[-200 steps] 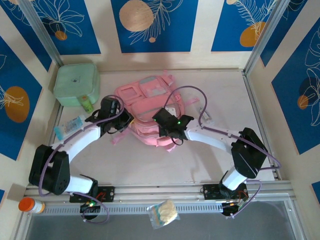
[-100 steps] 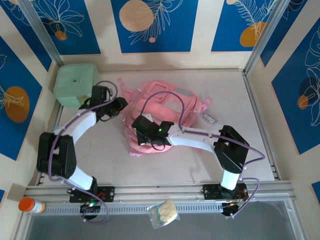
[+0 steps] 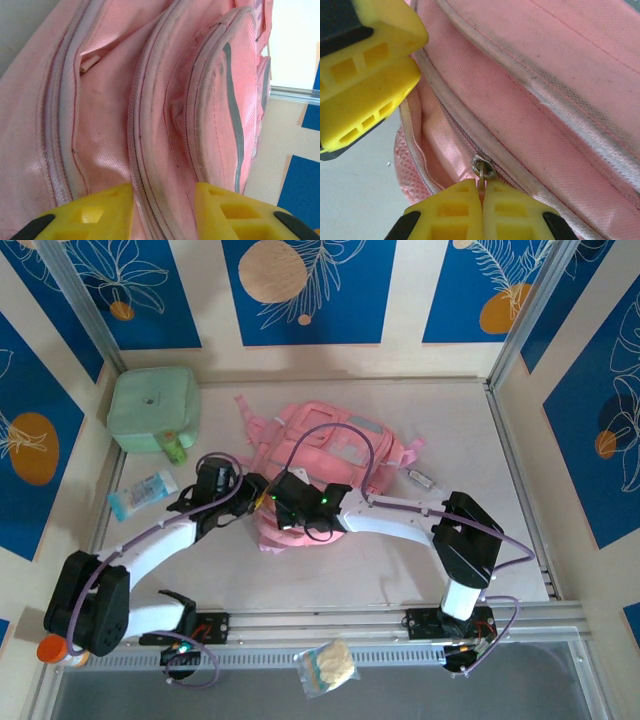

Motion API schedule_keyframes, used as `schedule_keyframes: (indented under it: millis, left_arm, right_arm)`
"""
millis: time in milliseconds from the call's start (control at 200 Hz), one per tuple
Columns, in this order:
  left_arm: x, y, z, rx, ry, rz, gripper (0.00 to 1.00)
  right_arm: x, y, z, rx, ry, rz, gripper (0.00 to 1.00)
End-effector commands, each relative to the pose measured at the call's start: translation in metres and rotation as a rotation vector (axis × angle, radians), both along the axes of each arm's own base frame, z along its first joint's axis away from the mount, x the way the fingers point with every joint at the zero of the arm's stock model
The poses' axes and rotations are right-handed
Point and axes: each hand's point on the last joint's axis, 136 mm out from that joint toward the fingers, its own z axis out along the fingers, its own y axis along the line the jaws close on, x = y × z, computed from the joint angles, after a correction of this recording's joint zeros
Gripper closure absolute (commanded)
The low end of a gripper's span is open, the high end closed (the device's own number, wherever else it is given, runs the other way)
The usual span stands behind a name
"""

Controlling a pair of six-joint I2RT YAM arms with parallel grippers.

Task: Pack the student bag
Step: Zip the student bag at the center of the table.

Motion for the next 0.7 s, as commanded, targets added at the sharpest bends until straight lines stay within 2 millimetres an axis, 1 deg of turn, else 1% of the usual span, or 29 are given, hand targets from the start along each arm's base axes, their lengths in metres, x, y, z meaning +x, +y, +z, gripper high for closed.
schedule_keyframes:
  millis: [0,50,155,200,275,340,375,420,485,525,625,695]
  left_arm:
    - [0.013,-0.001,0.001,-0.008,-0.009,0.072,0.67]
    - [0.013,-0.005,-0.002,0.003,0.005,0.072,0.67]
    - [0.017,-0.019,0.000,0.002,0.010,0.056,0.74]
    - [0.018,-0.025,0.000,0.016,0.015,0.046,0.76]
    - [0.018,-0.027,-0.006,0.038,0.032,0.066,0.81]
    - [0.020,-0.023,-0.010,0.049,0.028,0.087,0.89]
    - [0.023,-0.020,-0.011,0.065,0.023,0.095,0.93]
    - [0.025,-0.015,-0.010,0.102,0.019,0.099,1.00]
    - [0.026,-0.005,-0.008,0.163,0.028,0.094,1.00]
    - [0.028,0.003,-0.006,0.202,0.031,0.097,1.00]
    - [0.030,0.031,-0.006,0.273,0.044,0.137,1.00]
    - [0.034,0.050,-0.006,0.303,0.043,0.143,1.00]
  right_arm:
    - [0.002,-0.003,0.015,0.038,-0.021,-0.026,1.00]
    - [0.002,-0.003,0.016,0.036,-0.029,-0.023,1.00]
    - [0.002,0.000,0.013,0.043,-0.024,-0.013,1.00]
    - [0.002,0.000,0.010,0.041,-0.016,-0.016,1.00]
    - [0.004,0.000,0.009,0.035,-0.006,-0.023,1.00]
    - [0.003,0.000,0.011,0.032,-0.012,-0.018,1.00]
    - [0.002,-0.002,0.012,0.023,-0.015,-0.015,1.00]
    - [0.001,-0.005,0.013,0.009,-0.013,-0.014,1.00]
    - [-0.003,-0.012,0.015,-0.024,-0.009,0.000,1.00]
    - [-0.005,-0.020,0.015,-0.055,-0.007,-0.006,1.00]
    - [-0.010,-0.043,0.015,-0.120,0.002,-0.023,1.00]
    - [-0.017,-0.058,0.010,-0.145,0.029,-0.016,1.00]
